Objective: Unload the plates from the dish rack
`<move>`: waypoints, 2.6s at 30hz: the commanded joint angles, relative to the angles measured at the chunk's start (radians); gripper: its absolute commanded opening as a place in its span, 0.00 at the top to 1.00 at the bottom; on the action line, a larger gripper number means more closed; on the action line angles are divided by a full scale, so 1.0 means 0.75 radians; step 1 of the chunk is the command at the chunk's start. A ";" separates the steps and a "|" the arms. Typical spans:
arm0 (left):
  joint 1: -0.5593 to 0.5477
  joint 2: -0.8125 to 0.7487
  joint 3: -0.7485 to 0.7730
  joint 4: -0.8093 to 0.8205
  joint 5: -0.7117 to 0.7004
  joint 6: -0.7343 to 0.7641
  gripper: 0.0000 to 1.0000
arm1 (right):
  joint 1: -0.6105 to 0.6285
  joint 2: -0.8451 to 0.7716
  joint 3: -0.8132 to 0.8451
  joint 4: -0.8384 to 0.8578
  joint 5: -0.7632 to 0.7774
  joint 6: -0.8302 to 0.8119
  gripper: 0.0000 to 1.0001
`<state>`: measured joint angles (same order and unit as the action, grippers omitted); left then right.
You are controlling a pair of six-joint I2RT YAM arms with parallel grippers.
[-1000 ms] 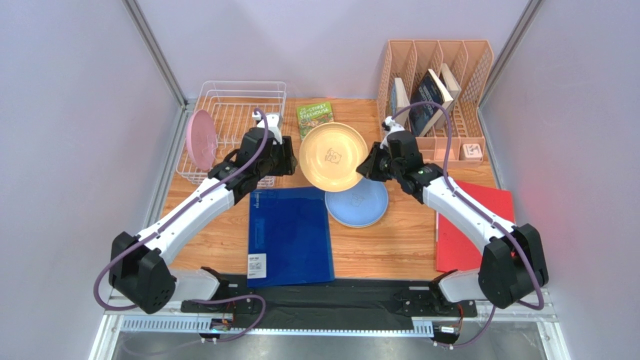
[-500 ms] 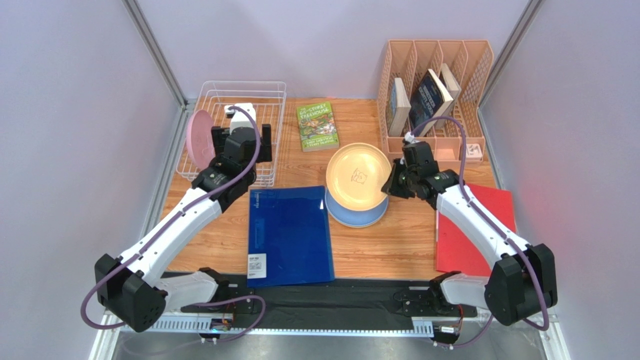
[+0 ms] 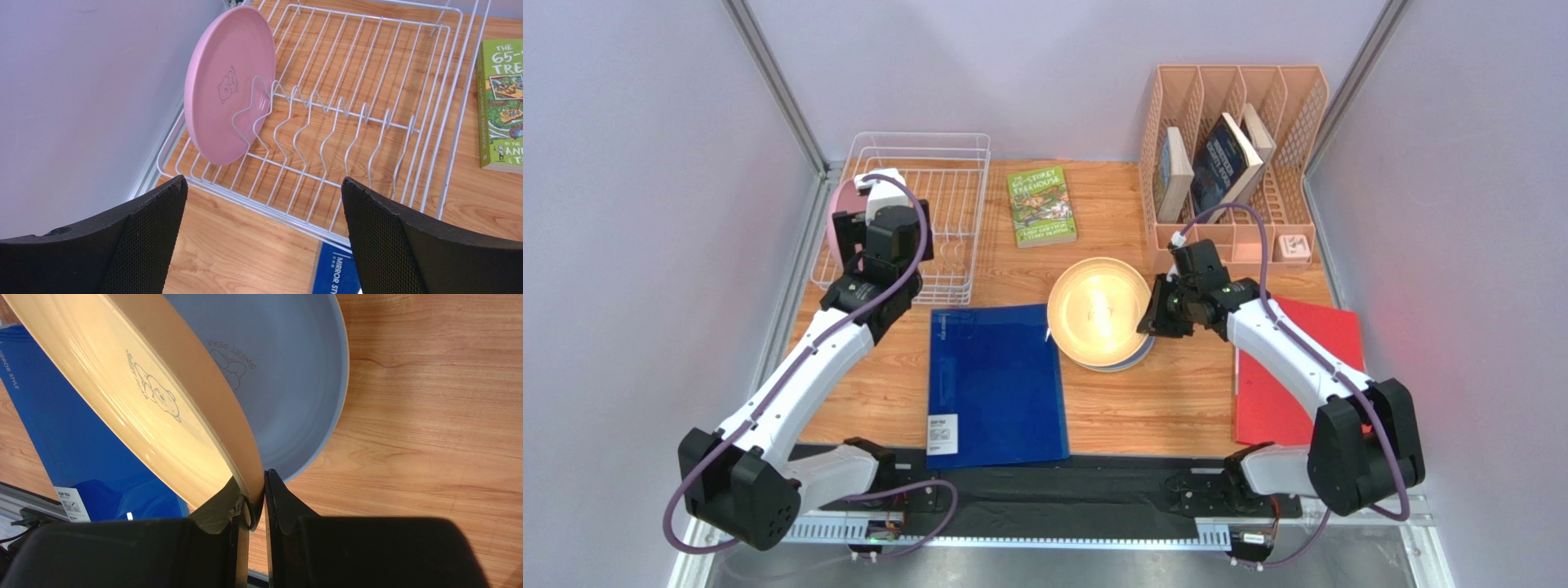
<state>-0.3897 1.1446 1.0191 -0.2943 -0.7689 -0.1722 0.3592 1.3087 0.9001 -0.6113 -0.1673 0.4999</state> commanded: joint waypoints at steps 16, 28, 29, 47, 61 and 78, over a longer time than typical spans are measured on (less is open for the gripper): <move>0.131 -0.009 -0.007 0.032 -0.026 0.007 0.00 | 0.004 0.077 0.039 0.044 0.029 0.006 0.56; 0.309 0.061 0.036 0.088 0.056 -0.012 0.00 | 0.004 -0.021 0.103 -0.103 0.387 0.008 0.43; 0.313 0.079 0.050 0.094 0.066 -0.010 0.00 | 0.006 -0.025 0.117 -0.115 0.397 0.016 0.43; 0.562 0.468 0.122 0.343 0.149 -0.010 0.15 | 0.004 0.030 0.125 0.003 0.284 -0.004 0.44; 0.579 0.542 0.077 0.499 0.297 0.025 0.95 | 0.006 0.127 0.137 0.032 0.258 0.002 0.44; 0.475 0.627 0.056 0.625 -0.079 0.144 1.00 | 0.004 0.172 0.117 0.052 0.252 0.008 0.45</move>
<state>0.0113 1.5867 1.0405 0.0586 -0.7216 -0.0788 0.3592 1.4265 0.9646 -0.6125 0.0254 0.5011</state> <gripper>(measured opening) 0.044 0.551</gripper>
